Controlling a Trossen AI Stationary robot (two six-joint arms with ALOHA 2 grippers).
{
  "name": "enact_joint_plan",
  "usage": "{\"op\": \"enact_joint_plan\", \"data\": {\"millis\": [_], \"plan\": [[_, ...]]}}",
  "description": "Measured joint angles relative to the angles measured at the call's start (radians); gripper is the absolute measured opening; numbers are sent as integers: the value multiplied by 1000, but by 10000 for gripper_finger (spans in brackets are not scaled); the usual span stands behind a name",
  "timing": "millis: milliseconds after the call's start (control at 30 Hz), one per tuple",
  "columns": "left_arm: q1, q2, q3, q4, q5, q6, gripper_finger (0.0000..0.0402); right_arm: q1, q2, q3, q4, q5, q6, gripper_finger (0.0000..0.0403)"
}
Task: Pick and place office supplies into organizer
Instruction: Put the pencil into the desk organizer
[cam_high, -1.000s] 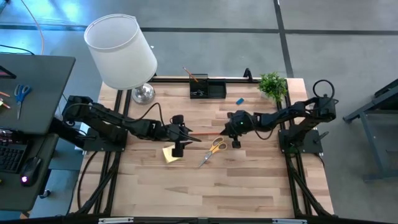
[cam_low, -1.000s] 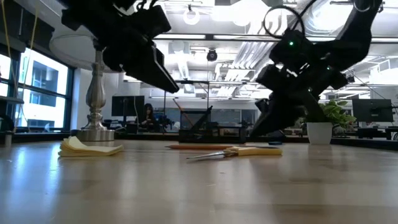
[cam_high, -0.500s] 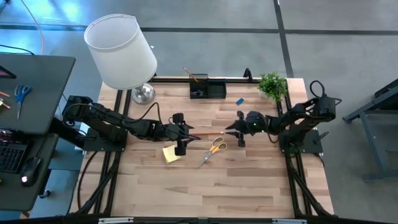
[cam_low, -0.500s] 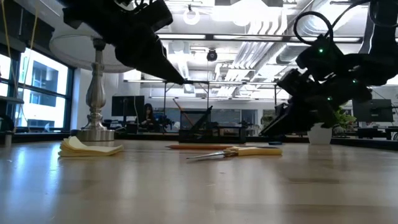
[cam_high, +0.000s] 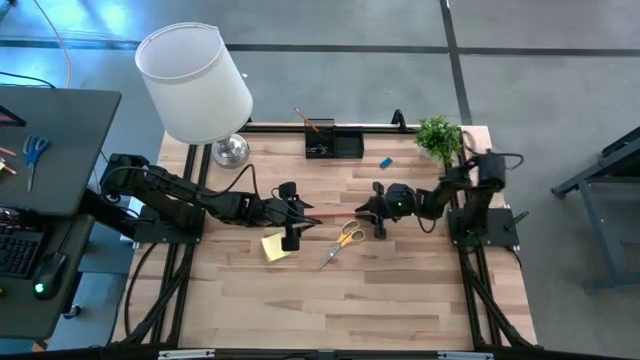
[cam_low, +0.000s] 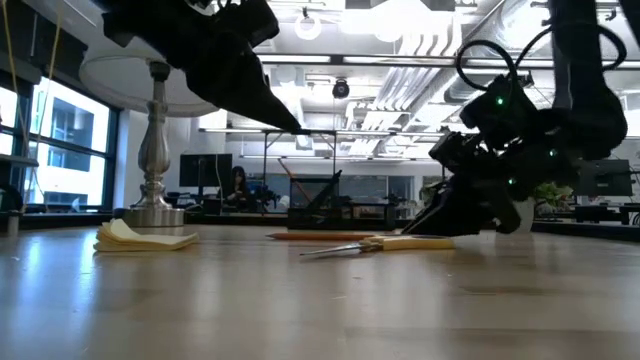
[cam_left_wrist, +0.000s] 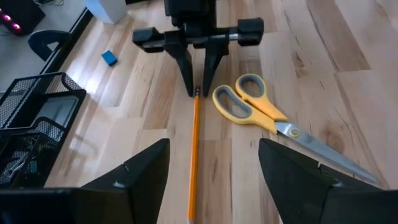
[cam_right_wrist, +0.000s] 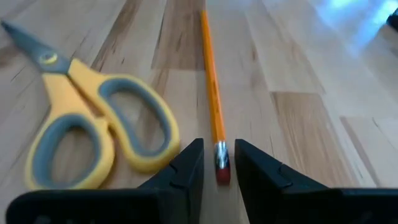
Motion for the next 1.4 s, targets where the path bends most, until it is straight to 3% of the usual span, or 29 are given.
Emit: {"op": "enact_joint_plan", "data": {"millis": [300, 667, 900, 1167, 1400], "plan": [[0, 0, 0, -2, 0, -12, 236, 0, 203, -1, 240, -23, 48, 84], [0, 0, 0, -1, 0, -22, 236, -11, 205, -1, 229, -50, 20, 12], [0, 0, 0, -5, 0, -22, 236, -27, 206, 0, 235, -67, 21, 9], [0, 0, -1, -8, -34, 24, 236, -27, 61, -6, 111, -43, 118, 6], [-1, 0, -1, -44, -151, 156, 236, 0, -213, 59, -323, 40, 172, 5]]}}
